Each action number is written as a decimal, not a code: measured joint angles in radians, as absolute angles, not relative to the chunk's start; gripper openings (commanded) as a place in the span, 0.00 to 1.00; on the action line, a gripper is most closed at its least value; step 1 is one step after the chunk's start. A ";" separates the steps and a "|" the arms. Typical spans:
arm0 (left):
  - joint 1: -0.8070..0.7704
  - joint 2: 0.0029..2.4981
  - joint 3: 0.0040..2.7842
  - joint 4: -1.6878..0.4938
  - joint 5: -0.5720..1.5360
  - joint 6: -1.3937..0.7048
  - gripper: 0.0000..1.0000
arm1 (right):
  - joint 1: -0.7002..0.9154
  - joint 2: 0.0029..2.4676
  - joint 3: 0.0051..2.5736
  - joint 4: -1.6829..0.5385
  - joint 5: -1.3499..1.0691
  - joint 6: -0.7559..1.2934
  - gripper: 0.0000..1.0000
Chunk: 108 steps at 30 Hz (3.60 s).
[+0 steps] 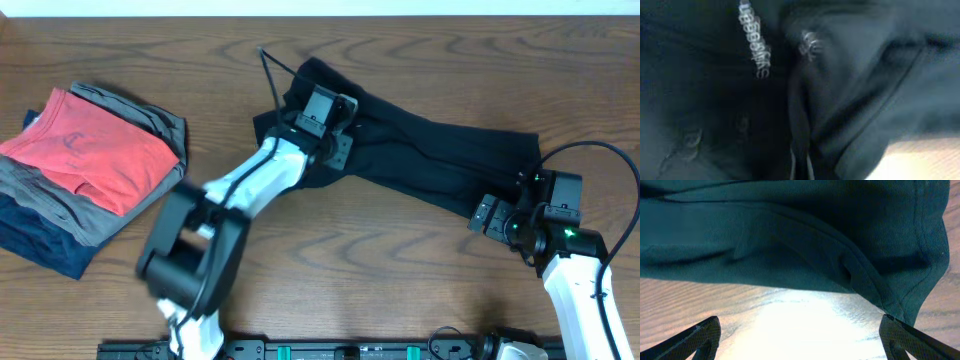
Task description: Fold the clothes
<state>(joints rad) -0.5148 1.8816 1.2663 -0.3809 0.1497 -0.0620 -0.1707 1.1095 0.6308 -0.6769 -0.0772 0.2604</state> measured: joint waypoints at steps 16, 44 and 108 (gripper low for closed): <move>-0.625 1.685 1.274 -1.108 0.265 -0.107 0.79 | -0.171 1.110 0.631 -0.681 -0.077 0.260 0.99; -0.595 1.964 1.255 -0.780 0.070 -0.194 0.75 | -0.171 1.110 0.631 -0.718 -0.058 0.260 0.99; -0.596 1.576 1.254 -1.006 0.125 -0.259 0.12 | -0.213 1.165 0.447 -0.565 -0.125 0.759 0.99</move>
